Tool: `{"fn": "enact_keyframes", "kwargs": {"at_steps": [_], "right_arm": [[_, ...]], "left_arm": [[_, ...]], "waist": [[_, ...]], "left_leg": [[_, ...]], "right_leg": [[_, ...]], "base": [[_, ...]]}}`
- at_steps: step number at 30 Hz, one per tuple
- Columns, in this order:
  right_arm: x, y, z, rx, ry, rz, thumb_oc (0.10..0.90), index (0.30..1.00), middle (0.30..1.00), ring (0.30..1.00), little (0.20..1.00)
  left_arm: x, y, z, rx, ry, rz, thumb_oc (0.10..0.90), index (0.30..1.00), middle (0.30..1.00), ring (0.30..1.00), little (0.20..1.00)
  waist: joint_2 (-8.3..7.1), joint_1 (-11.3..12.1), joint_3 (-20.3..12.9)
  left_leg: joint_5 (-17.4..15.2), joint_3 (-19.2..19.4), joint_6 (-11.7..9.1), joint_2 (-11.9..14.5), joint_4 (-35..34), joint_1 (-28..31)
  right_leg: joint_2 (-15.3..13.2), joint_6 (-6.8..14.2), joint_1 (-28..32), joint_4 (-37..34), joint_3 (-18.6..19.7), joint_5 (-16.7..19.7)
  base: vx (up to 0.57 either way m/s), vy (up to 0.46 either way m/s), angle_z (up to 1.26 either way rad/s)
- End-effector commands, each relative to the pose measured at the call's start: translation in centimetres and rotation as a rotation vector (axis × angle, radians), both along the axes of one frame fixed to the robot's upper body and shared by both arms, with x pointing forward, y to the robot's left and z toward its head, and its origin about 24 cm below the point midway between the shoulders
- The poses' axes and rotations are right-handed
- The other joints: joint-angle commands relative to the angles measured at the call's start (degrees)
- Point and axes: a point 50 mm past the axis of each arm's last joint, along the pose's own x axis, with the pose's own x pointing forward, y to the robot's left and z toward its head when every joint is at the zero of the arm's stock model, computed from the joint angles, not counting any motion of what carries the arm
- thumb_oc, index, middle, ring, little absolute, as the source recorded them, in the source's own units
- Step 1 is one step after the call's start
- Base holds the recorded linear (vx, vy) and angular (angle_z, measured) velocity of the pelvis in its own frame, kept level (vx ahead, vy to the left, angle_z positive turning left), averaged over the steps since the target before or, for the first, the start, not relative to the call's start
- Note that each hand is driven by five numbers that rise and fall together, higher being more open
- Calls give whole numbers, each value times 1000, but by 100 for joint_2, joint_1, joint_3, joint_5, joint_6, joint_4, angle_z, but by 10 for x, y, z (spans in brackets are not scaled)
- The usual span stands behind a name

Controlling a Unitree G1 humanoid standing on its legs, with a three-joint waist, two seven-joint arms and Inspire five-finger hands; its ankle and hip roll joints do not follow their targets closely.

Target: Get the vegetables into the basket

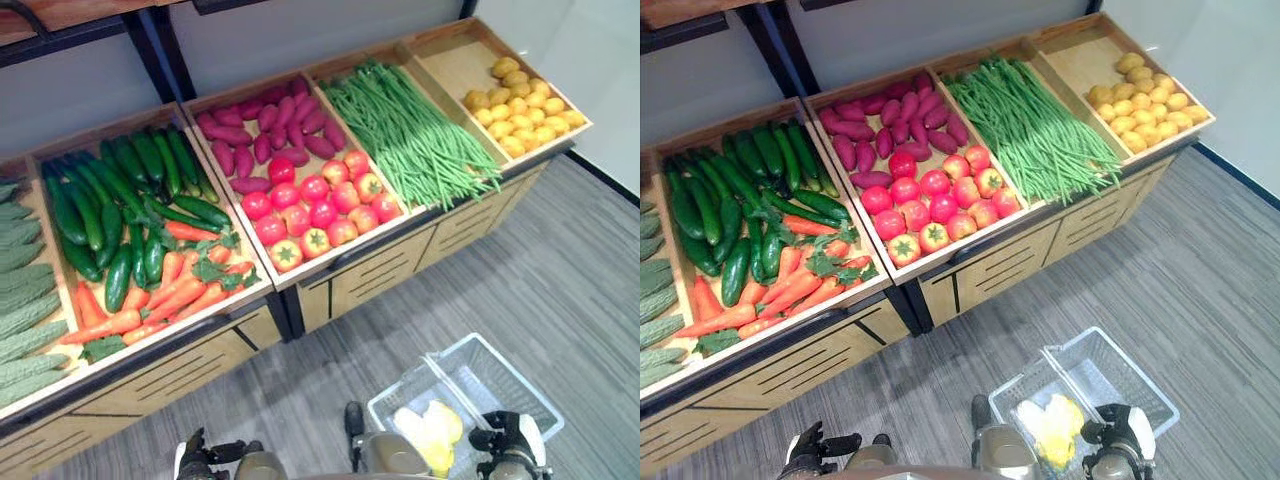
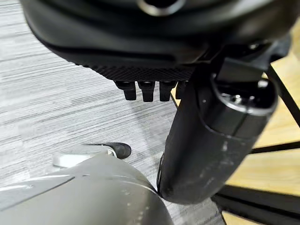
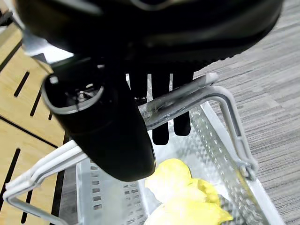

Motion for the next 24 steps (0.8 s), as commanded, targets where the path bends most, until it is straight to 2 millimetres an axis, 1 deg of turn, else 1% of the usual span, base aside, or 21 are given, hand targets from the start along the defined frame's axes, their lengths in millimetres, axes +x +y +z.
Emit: {"fn": "enact_keyframes", "kwargs": {"at_steps": [1, 3, 4, 5, 7, 9, 10, 11, 12, 14, 15, 16, 17, 18, 19, 20, 21, 22, 23, 24], "right_arm": [[18, -20, 17, -73, -124, -27, 400, 300, 300, 300, 300], [16, -16, 14, -53, -116, -18, 400, 300, 300, 300, 300], [11, -12, 10, -30, -97, -20, 400, 300, 300, 300, 300], [9, -10, 9, -20, -92, -23, 400, 300, 300, 300, 300], [8, -5, 7, -4, -87, -13, 400, 300, 300, 300, 300], [8, 2, 4, 11, -76, 18, 400, 300, 300, 300, 300], [7, 8, 1, 18, -52, 59, 400, 300, 300, 300, 300], [7, 11, 0, 18, -44, 74, 400, 300, 300, 300, 300], [6, 21, -3, 28, -35, 123, 400, 300, 300, 300, 300], [7, 28, -4, 34, -40, 162, 400, 300, 300, 300, 300], [8, 29, -4, 23, -43, 186, 400, 300, 300, 300, 300], [5, 29, -5, 16, -37, 186, 400, 300, 300, 300, 300], [5, 30, -5, 16, -36, 186, 400, 300, 300, 300, 300], [2, 30, -6, 12, -25, 186, 400, 300, 300, 300, 300], [0, 31, -7, 18, -24, 172, 400, 300, 300, 300, 300], [-9, 29, -9, 23, -2, 127, 400, 300, 300, 300, 300], [-14, 26, -10, 37, 6, 80, 400, 300, 300, 300, 300], [-14, 25, -10, 44, 9, 68, 400, 300, 300, 300, 300], [-13, 23, -9, 45, 6, 63, 400, 300, 300, 300, 300], [-5, 12, -4, 21, -5, 70, 400, 300, 300, 300, 300]], "left_arm": [[-3, -19, -4, -28, 14, -24, 900, 1000, 1000, 1000, 1000], [-11, -20, -6, -32, 37, -19, 900, 1000, 1000, 1000, 1000], [-18, -17, -7, -34, 51, 37, 900, 1000, 1000, 1000, 1000], [-21, -16, -8, -36, 54, 64, 900, 1000, 1000, 1000, 1000], [-28, -9, -8, -34, 51, 211, 900, 1000, 1000, 1000, 1000], [-36, 5, -5, 21, 51, 421, 900, 1000, 1000, 1000, 1000], [-48, 19, -1, 99, 63, 649, 900, 1000, 1000, 1000, 1000], [-51, 27, 2, 156, 65, 726, 900, 1000, 1000, 1000, 1000], [-69, 66, 21, 384, 78, 995, 900, 1000, 1000, 1000, 1000], [-70, 92, 39, 563, 47, 1128, 900, 1000, 1000, 1000, 1000], [-65, 117, 61, 745, 10, 1207, 900, 1000, 1000, 1000, 1000], [-61, 130, 76, 875, -35, 1229, 900, 1000, 1000, 1000, 1000], [-56, 136, 84, 929, -75, 1237, 900, 1000, 1000, 1000, 1000], [-43, 145, 101, 1027, -192, 1254, 900, 1000, 1000, 1000, 1000], [-31, 150, 114, 1065, -293, 1256, 900, 1000, 1000, 1000, 1000], [13, 158, 174, 1211, -690, 1146, 900, 1000, 1000, 1000, 1000], [57, 142, 224, 1265, -958, 863, 900, 1000, 1000, 1000, 1000], [62, 139, 223, 1234, -956, 795, 900, 1000, 1000, 1000, 1000], [72, 134, 223, 1170, -979, 694, 900, 1000, 1000, 1000, 1000], [109, 118, 257, 1023, -1217, 243, 900, 1000, 1000, 1000, 1000]], "waist": [[-196, -142, -41], [-129, -103, -127], [-68, -99, -220], [-43, -100, -248], [-22, -102, -285], [-45, -84, -308], [-63, -47, -340], [-85, -33, -374], [-164, 8, -421], [-218, 30, -451], [-233, 61, -492], [-249, 82, -508], [-266, 95, -524], [-279, 111, -531], [-286, 129, -540], [-300, 200, -554], [-325, 273, -542], [-317, 277, -544], [-306, 264, -536], [-219, 193, -481]], "left_leg": [[-736, 754, 154, 8, 36, 177], [-706, 585, 123, -128, -473, 363], [-595, 627, 139, -170, -944, 510], [-524, 629, 145, -225, -1156, 585], [-498, 582, 148, -275, -1259, 582], [-506, 553, 138, -311, -1259, 573], [-549, 565, 135, -331, -1259, 641], [-540, 578, 130, -339, -1259, 623], [-585, 627, 88, -345, -1259, 705], [-587, 665, 56, -337, -1259, 734], [-579, 687, 32, -321, -1259, 749], [-613, 696, 18, -308, -1259, 787], [-579, 699, 16, -309, -1259, 769], [-578, 694, 8, -306, -1259, 785], [-571, 692, 1, -297, -1259, 777], [-582, 624, -20, -278, -1259, 745], [-535, 500, -18, -266, -1259, 649], [-531, 476, -15, -265, -1259, 628], [-529, 464, -10, -266, -1259, 625], [-545, 445, -3, -276, -1259, 660]], "right_leg": [[-667, 861, -78, 459, 21, -350], [-629, 914, -14, 335, 8, -304], [-645, 963, 11, 242, -88, -248], [-658, 982, 27, 197, -121, -217], [-682, 1001, 28, 132, -162, -166], [-701, 1009, 50, 47, -198, -98], [-716, 1034, 141, -89, -215, -40], [-728, 1037, 146, -162, -233, 8], [-738, 1069, 265, -331, -238, 61], [-730, 1075, 311, -353, -248, 55], [-732, 1090, 343, -362, -275, 57], [-734, 1106, 392, -361, -302, 25], [-731, 1098, 381, -375, -312, 48], [-723, 1104, 403, -384, -324, 40], [-723, 1110, 412, -394, -348, 36], [-715, 1125, 433, -401, -412, 5], [-706, 1120, 408, -401, -469, 16], [-701, 1116, 399, -401, -472, 15], [-697, 1116, 395, -401, -458, 16], [-692, 1134, 421, -401, -413, 10]], "base": [[25, 23, 110], [54, 111, 60], [35, 152, 28], [15, 167, 7], [-18, 112, 9], [-5, 91, 12], [16, 69, 9], [19, 69, 7], [-12, 27, 7], [0, 0, 0], [0, 0, 0], [0, 0, 0], [0, 0, 0], [0, 0, 0], [-20, -40, -1], [-57, -75, 11], [-63, -71, 37], [-60, -45, 43], [-47, 33, 24], [-58, 47, -7]]}}
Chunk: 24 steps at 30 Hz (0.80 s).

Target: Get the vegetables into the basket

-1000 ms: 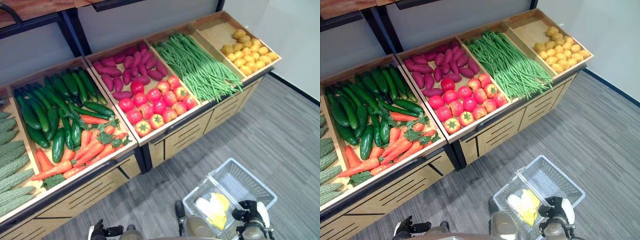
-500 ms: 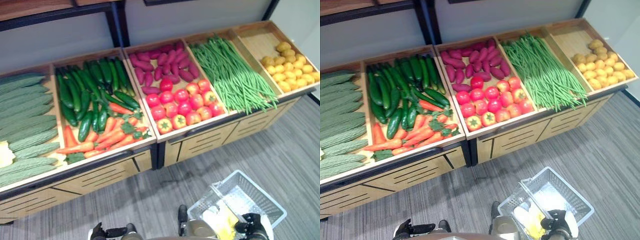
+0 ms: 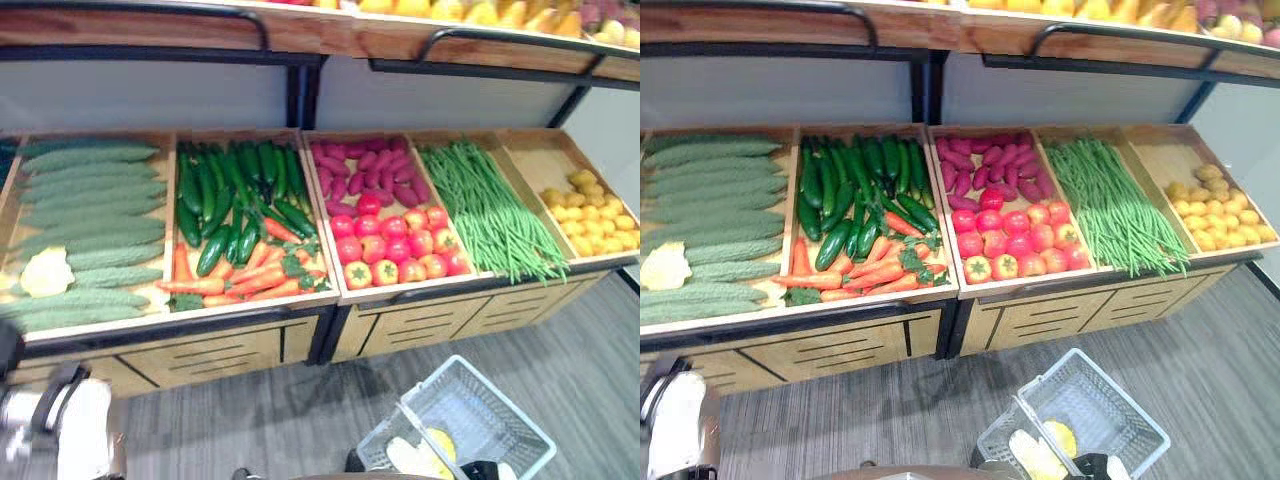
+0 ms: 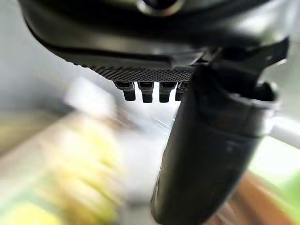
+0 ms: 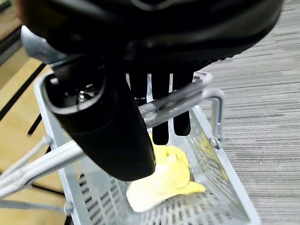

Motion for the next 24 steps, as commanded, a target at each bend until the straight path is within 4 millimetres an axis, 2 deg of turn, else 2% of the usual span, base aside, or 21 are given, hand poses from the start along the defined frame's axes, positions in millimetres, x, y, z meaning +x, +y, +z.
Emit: {"fn": "enact_keyframes", "kwargs": {"at_steps": [1, 2, 3, 5, 7, 9, 10, 13, 14, 19, 24], "right_arm": [[42, -17, 14, -63, -119, 45, 400, 300, 300, 300, 300], [45, -18, 15, -67, -123, 59, 400, 300, 300, 300, 300], [45, -17, 15, -66, -123, 59, 400, 300, 300, 300, 300], [49, -24, 18, -93, -117, 82, 400, 300, 300, 300, 300], [52, -27, 20, -96, -123, 100, 400, 300, 300, 300, 300], [53, -28, 21, -98, -127, 101, 400, 300, 300, 300, 300], [54, -31, 23, -100, -127, 118, 400, 300, 300, 300, 300], [56, -32, 24, -99, -134, 124, 400, 300, 300, 300, 300], [56, -34, 25, -97, -123, 145, 400, 300, 300, 300, 300], [61, -34, 27, -99, -133, 175, 400, 300, 300, 300, 300], [67, -32, 29, -99, -148, 203, 400, 300, 300, 300, 300]], "left_arm": [[26, 11, 13, 108, 134, -282, 900, 1000, 1000, 1000, 1000], [36, 0, 25, 158, 136, -438, 900, 1000, 1000, 1000, 1000], [37, 0, 25, 158, 135, -440, 900, 1000, 1000, 1000, 1000], [52, -20, 37, 189, 142, -699, 900, 1000, 1000, 1000, 1000], [60, -31, 44, 239, 187, -833, 900, 1000, 1000, 1000, 1000], [63, -34, 44, 246, 206, -875, 900, 1000, 1000, 1000, 1000], [72, -40, 42, 231, 265, -997, 900, 1000, 1000, 1000, 1000], [76, -43, 42, 227, 286, -1043, 900, 1000, 1000, 1000, 1000], [82, -50, 37, 188, 335, -1159, 900, 1000, 1000, 1000, 1000], [94, -57, 31, 139, 355, -1212, 900, 1000, 1000, 1000, 1000], [102, -50, 22, 144, 407, -1091, 900, 1000, 1000, 1000, 1000]], "waist": [[-9, -260, 293], [12, -294, 310], [4, -286, 307], [60, -371, 283], [96, -475, 288], [104, -498, 290], [123, -610, 288], [123, -633, 301], [129, -725, 316], [134, -817, 391], [122, -855, 469]], "left_leg": [[-325, -22, -247, 336, 45, 64], [-350, -9, -251, 336, 45, 100], [-327, -5, -250, 334, 45, 82], [-332, 52, -255, 327, 45, 118], [-346, 122, -257, 324, 45, 157], [-358, 151, -256, 318, 45, 175], [-374, 221, -249, 304, 45, 214], [-381, 250, -248, 301, 45, 229], [-386, 294, -241, 298, 45, 250], [-384, 351, -233, 294, 45, 249], [-368, 382, -234, 301, 45, 202]], "right_leg": [[-211, 374, 88, -4, 142, -324], [-212, 393, 112, -4, 168, -332], [-213, 385, 91, -4, 174, -314], [-221, 401, 76, -4, 228, -298], [-228, 424, 58, -4, 284, -280], [-231, 432, 46, -4, 317, -272], [-236, 443, 19, -4, 387, -255], [-232, 446, 5, -4, 423, -253], [-230, 453, -16, -4, 489, -249], [-197, 449, -86, -4, 599, -235], [-179, 436, -155, -4, 636, -230]], "base": [[-43, 64, -18], [-26, 23, -14], [-9, 31, -11], [5, 43, -9], [12, 42, -16], [19, 29, -22], [21, 25, -27], [21, 23, -21], [29, 17, -16], [25, 18, -13], [1, 5, -8]]}}
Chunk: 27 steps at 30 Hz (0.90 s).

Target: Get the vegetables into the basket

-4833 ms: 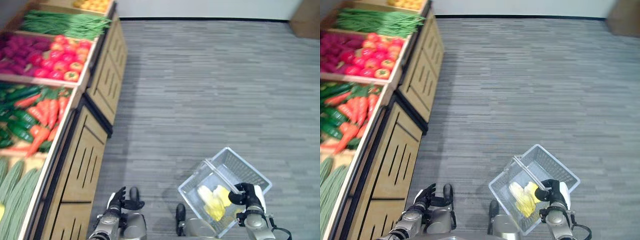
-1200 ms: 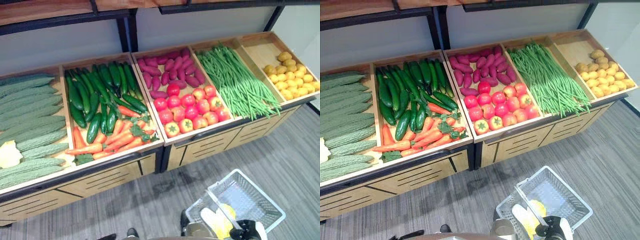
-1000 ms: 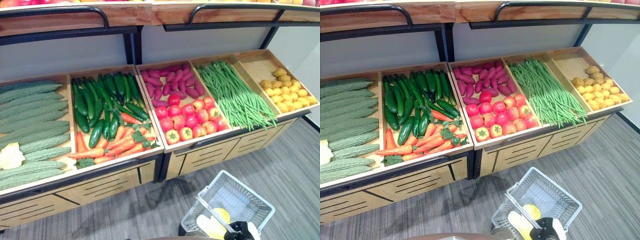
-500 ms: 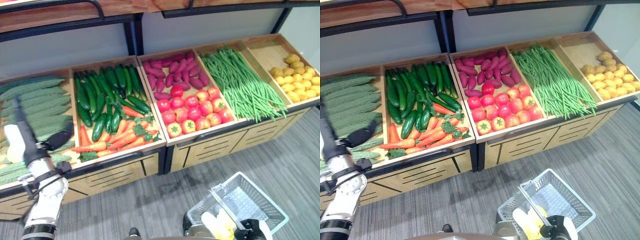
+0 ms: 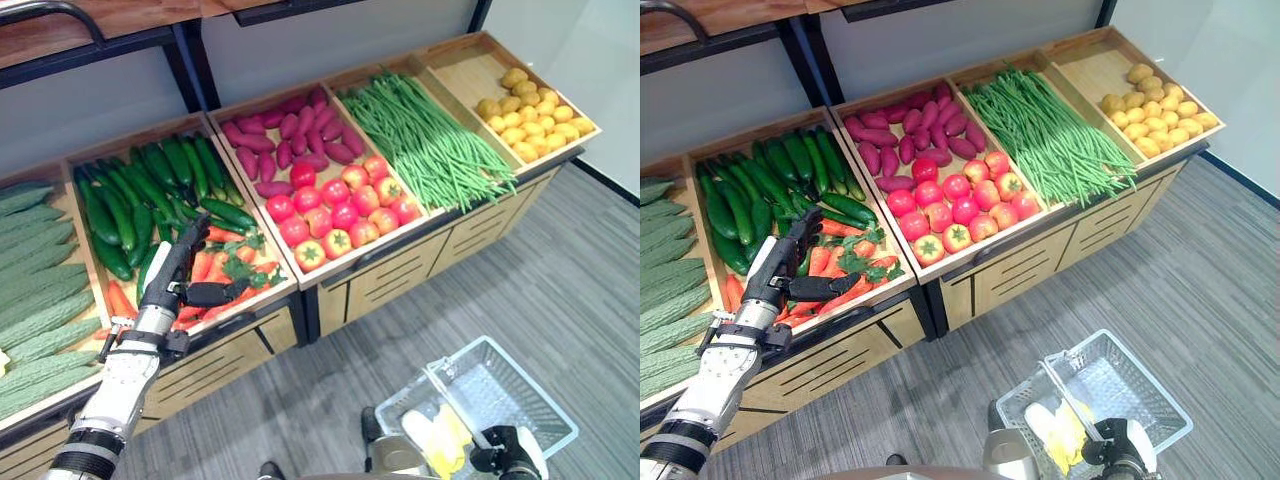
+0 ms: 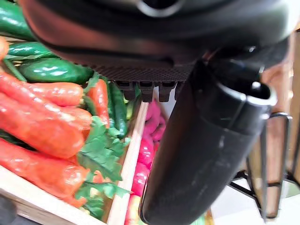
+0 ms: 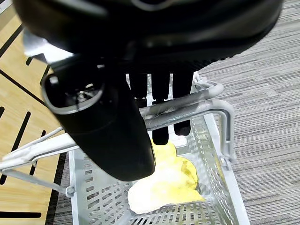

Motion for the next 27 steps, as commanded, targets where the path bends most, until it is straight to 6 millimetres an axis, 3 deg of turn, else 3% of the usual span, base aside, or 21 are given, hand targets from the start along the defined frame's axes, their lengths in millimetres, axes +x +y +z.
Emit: {"fn": "enact_keyframes", "kwargs": {"at_steps": [1, 8, 24, 26, 27], "right_arm": [[33, -4, 13, -46, -109, 89, 400, 300, 300, 300, 300], [39, -2, 15, -42, -129, 111, 400, 300, 300, 300, 300], [55, -10, 25, -72, -163, 145, 400, 300, 300, 300, 300], [60, -11, 26, -76, -169, 159, 400, 300, 300, 300, 300], [62, -11, 27, -78, -170, 168, 400, 300, 300, 300, 300]], "left_arm": [[28, 13, 65, 116, -284, 88, 900, 1000, 1000, 1000, 1000], [32, 27, 61, 175, -255, 193, 900, 1000, 1000, 1000, 1000], [48, 23, 38, 306, -55, 137, 900, 1000, 1000, 1000, 1000], [52, 27, 27, 349, 22, 152, 400, 300, 300, 300, 300], [53, 29, 23, 379, 49, 153, 400, 300, 300, 300, 300]], "waist": [[-313, 31, 13], [-333, 8, 139], [-266, -93, 340], [-262, -123, 370], [-261, -143, 381]], "left_leg": [[-380, -248, -161, 229, 29, 40], [-347, -250, -179, 257, 29, -18], [-301, -226, -200, 283, 29, -137], [-288, -194, -203, 296, 29, -172], [-287, -165, -207, 295, 29, -163]], "right_leg": [[-333, 487, 112, 22, 36, -347], [-305, 478, 51, 22, 55, -331], [-262, 459, -121, 22, 146, -298], [-244, 457, -187, 22, 187, -282], [-234, 459, -204, 22, 220, -276]], "base": [[0, 0, 0], [0, 0, 0], [-2, 0, -2], [-6, 4, -7], [9, 9, -10]]}}
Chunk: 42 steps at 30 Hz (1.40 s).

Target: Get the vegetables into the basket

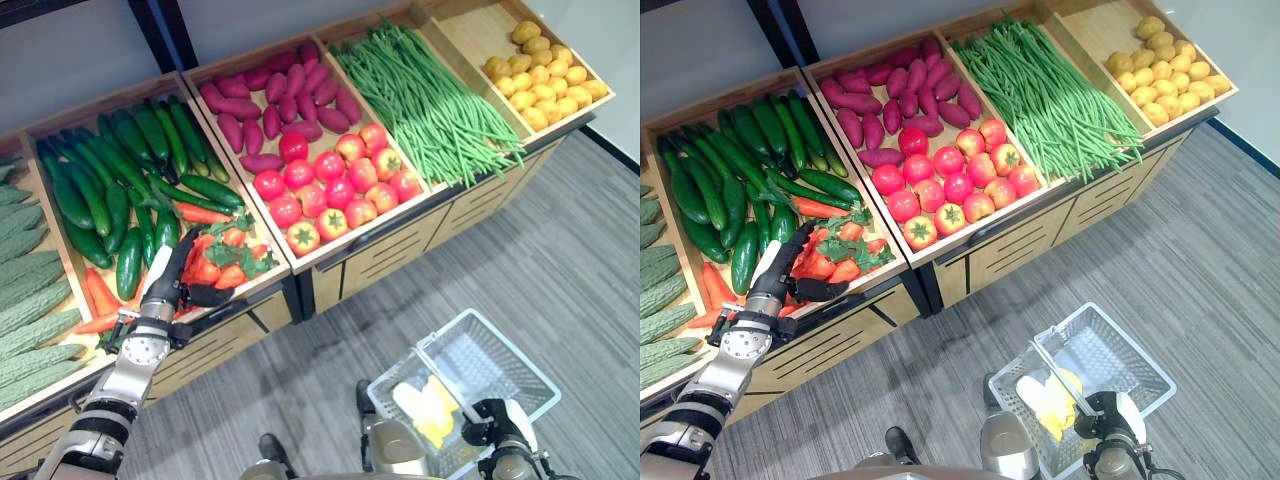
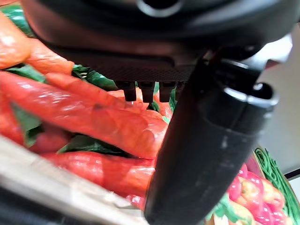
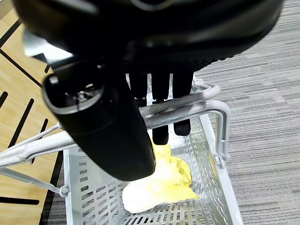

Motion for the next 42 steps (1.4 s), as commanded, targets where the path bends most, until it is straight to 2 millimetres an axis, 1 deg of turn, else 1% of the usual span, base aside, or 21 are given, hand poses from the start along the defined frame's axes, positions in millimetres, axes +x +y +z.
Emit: {"fn": "enact_keyframes", "kwargs": {"at_steps": [1, 5, 8, 13, 15, 16, 17, 18, 19, 21, 24, 30, 32, 34, 35, 36, 37, 38, 39, 40, 42], "right_arm": [[23, -11, 16, -56, -92, 71, 400, 300, 300, 300, 300], [25, -8, 15, -49, -86, 92, 400, 300, 300, 300, 300], [24, -8, 14, -48, -80, 93, 400, 300, 300, 300, 300], [21, -6, 12, -44, -74, 95, 400, 300, 300, 300, 300], [18, -5, 11, -44, -72, 79, 400, 300, 300, 300, 300], [16, -5, 10, -46, -69, 73, 400, 300, 300, 300, 300], [16, -5, 10, -46, -69, 74, 400, 300, 300, 300, 300], [14, -5, 9, -47, -66, 70, 400, 300, 300, 300, 300], [10, -4, 7, -48, -61, 49, 400, 300, 300, 300, 300], [8, -2, 6, -44, -62, 34, 400, 300, 300, 300, 300], [8, 0, 5, -42, -64, 30, 400, 300, 300, 300, 300], [7, -3, 6, -59, -70, 8, 400, 300, 300, 300, 300], [8, -8, 9, -71, -82, -4, 400, 300, 300, 300, 300], [7, -13, 11, -84, -79, -18, 400, 300, 300, 300, 300], [7, -13, 11, -83, -79, -18, 400, 300, 300, 300, 300], [6, -14, 11, -85, -75, -19, 400, 300, 300, 300, 300], [6, -17, 12, -94, -69, -21, 400, 300, 300, 300, 300], [5, -18, 12, -95, -68, -20, 400, 300, 300, 300, 300], [5, -17, 12, -96, -66, -19, 400, 300, 300, 300, 300], [5, -17, 12, -96, -66, -19, 400, 300, 300, 300, 300], [1, -14, 10, -89, -61, -27, 400, 300, 300, 300, 300]], "left_arm": [[17, 16, 28, 145, -37, 16, 400, 300, 300, 300, 300], [16, 27, 8, 160, 62, 105, 400, 300, 300, 300, 300], [15, 29, 3, 169, 77, 144, 400, 300, 300, 300, 300], [19, 29, 14, 175, 2, 189, 400, 300, 300, 300, 300], [24, 30, 40, 165, -160, 236, 400, 300, 300, 300, 300], [25, 28, 48, 157, -216, 252, 400, 300, 300, 300, 300], [25, 28, 48, 157, -215, 253, 400, 300, 300, 300, 300], [25, 26, 63, 137, -310, 264, 400, 300, 300, 300, 300], [25, 13, 89, 93, -482, 257, 400, 300, 300, 300, 300], [18, 7, 110, 73, -630, 261, 400, 300, 300, 300, 300], [7, -1, 129, -4, -786, 246, 400, 300, 300, 300, 300], [-2, -20, 137, -120, -843, 124, 400, 300, 300, 300, 300], [-6, -33, 143, -229, -853, 0, 400, 300, 300, 300, 300], [-11, -47, 150, -413, -850, -175, 400, 300, 300, 300, 300], [-11, -47, 150, -414, -849, -176, 400, 300, 300, 300, 300], [-12, -49, 150, -509, -830, -241, 400, 300, 300, 300, 300], [-15, -56, 149, -657, -793, -350, 400, 300, 300, 300, 300], [-16, -56, 147, -705, -777, -369, 400, 300, 300, 300, 300], [-21, -65, 141, -872, -741, -446, 400, 300, 300, 300, 300], [-21, -65, 140, -874, -740, -447, 400, 300, 300, 300, 300], [-30, -80, 133, -1026, -700, -546, 400, 300, 300, 300, 300]], "waist": [[-222, -91, -108], [-247, -140, -153], [-250, -132, -177], [-259, -104, -203], [-260, -30, -231], [-266, -11, -239], [-266, -16, -239], [-268, 7, -247], [-262, 84, -265], [-274, 150, -305], [-283, 180, -375], [-267, 222, -468], [-248, 219, -507], [-223, 214, -518], [-228, 216, -528], [-219, 213, -551], [-205, 197, -569], [-199, 190, -588], [-189, 174, -620], [-187, 174, -622], [-176, 173, -646]], "left_leg": [[-302, -260, -206, 294, 17, 68], [-312, -192, -226, 309, 17, 126], [-324, -184, -232, 318, 17, 159], [-339, -209, -235, 321, 17, 197], [-352, -257, -236, 322, 17, 209], [-357, -280, -235, 318, 17, 215], [-357, -283, -235, 317, 17, 217], [-364, -304, -234, 314, 17, 238], [-378, -379, -229, 314, 17, 241], [-390, -425, -222, 310, 17, 234], [-420, -460, -207, 286, 17, 268], [-458, -506, -173, 240, 17, 298], [-468, -513, -157, 218, 17, 328], [-501, -519, -144, 204, 17, 391], [-480, -514, -144, 203, 17, 371], [-482, -508, -142, 197, 17, 376], [-490, -487, -142, 192, 17, 408], [-489, -476, -143, 188, 17, 412], [-492, -455, -138, 185, 17, 438], [-494, -453, -139, 186, 17, 441], [-502, -430, -127, 185, 17, 489]], "right_leg": [[-259, 520, 86, 22, 111, -373], [-236, 510, 101, 22, 158, -384], [-235, 510, 135, 22, 142, -401], [-238, 503, 200, 22, 101, -425], [-253, 501, 259, 22, 41, -450], [-258, 500, 279, 22, 21, -457], [-259, 500, 283, 22, 18, -458], [-266, 499, 322, 22, -5, -466], [-291, 491, 379, 22, -73, -493], [-309, 490, 407, 22, -128, -505], [-337, 489, 458, 22, -157, -521], [-371, 486, 524, 22, -198, -529], [-382, 480, 556, 22, -204, -532], [-393, 489, 624, 22, -210, -551], [-393, 482, 600, 22, -204, -535], [-396, 479, 597, 22, -191, -531], [-401, 482, 614, 22, -184, -534], [-401, 481, 613, 22, -177, -534], [-399, 475, 627, 22, -163, -544], [-398, 475, 628, 22, -161, -544], [-402, 465, 666, 22, -137, -570]], "base": [[19, 7, -10], [12, -6, -10], [10, -4, -8], [1, -1, -1], [0, 0, 0], [0, 0, 0], [2, -3, 6], [2, -2, 15], [1, -6, 15], [-2, -5, 13], [-9, 15, 18], [-7, 24, 9], [5, 29, 8], [0, 0, 0], [0, 0, 0], [0, 0, 0], [0, 0, 0], [9, 24, -3], [7, 14, -4], [14, 10, -4], [14, 3, -8]]}}
